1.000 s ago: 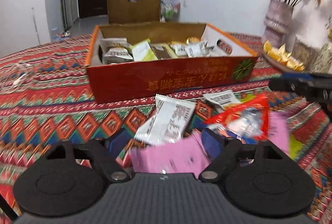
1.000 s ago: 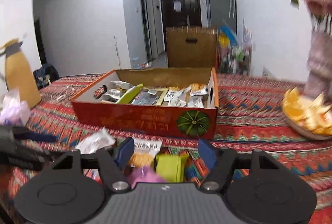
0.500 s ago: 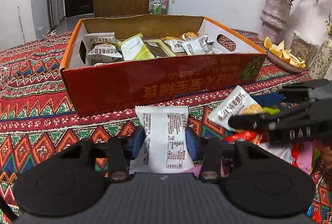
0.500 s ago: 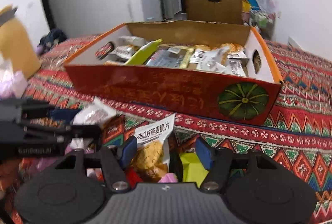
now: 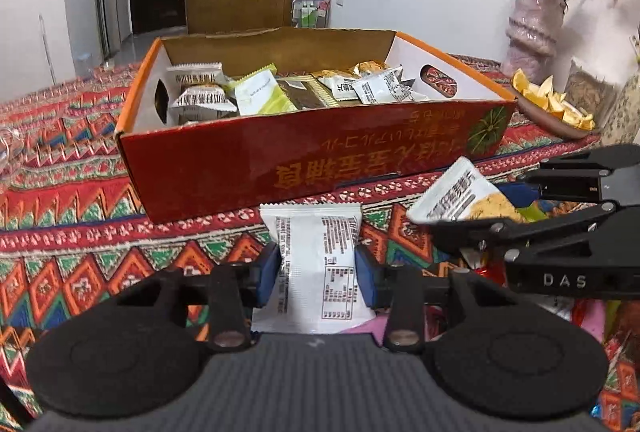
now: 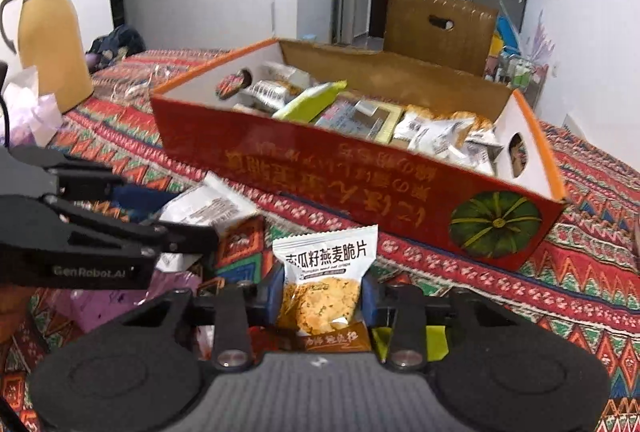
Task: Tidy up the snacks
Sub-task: 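Carry both held white packets up and over the orange box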
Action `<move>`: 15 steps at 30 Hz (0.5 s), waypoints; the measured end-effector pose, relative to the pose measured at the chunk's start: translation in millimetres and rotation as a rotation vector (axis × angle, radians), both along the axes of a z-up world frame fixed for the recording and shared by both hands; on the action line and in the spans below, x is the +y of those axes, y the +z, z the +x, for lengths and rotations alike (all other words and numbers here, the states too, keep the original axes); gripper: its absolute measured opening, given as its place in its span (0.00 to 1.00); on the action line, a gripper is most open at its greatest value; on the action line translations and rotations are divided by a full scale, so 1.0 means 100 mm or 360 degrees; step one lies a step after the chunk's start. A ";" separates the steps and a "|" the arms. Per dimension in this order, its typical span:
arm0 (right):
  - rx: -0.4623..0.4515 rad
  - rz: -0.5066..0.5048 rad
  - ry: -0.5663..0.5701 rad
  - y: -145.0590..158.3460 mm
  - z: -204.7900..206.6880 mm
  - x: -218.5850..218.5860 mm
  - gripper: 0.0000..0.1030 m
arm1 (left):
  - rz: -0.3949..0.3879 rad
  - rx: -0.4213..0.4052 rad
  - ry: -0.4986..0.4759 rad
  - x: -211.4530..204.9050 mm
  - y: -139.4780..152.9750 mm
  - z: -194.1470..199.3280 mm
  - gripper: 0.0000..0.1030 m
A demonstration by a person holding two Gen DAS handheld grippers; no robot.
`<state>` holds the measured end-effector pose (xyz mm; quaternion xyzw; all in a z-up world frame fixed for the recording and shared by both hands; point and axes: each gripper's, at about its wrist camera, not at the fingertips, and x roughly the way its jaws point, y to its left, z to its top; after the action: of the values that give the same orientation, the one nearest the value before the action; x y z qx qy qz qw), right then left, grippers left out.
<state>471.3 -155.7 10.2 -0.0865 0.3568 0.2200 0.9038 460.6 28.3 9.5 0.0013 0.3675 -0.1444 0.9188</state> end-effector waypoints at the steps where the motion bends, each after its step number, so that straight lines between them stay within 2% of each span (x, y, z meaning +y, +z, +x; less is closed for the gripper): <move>1: -0.0014 0.0014 -0.0011 0.03 -0.01 -0.02 0.36 | -0.0030 0.0020 0.0015 0.03 0.01 0.01 0.39; 4: -0.0102 0.0069 -0.0054 0.15 -0.06 -0.11 0.36 | -0.0039 0.0024 0.0101 0.09 0.09 -0.02 0.38; 7: -0.0216 0.0133 -0.0118 0.30 -0.17 -0.25 0.36 | -0.0043 -0.0082 0.0159 0.14 0.30 -0.21 0.38; 12: -0.0368 0.0199 -0.0193 0.63 -0.49 -0.53 0.36 | -0.0112 -0.0246 0.0226 0.18 0.68 -0.73 0.38; 15: -0.0404 0.0229 -0.0188 0.76 -0.77 -0.64 0.36 | -0.0133 -0.0312 0.0256 0.16 0.82 -1.09 0.38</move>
<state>394.1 -220.1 86.0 -0.0276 0.2274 0.1789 0.9568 352.0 44.2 91.8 -0.0523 0.2685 -0.0845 0.9581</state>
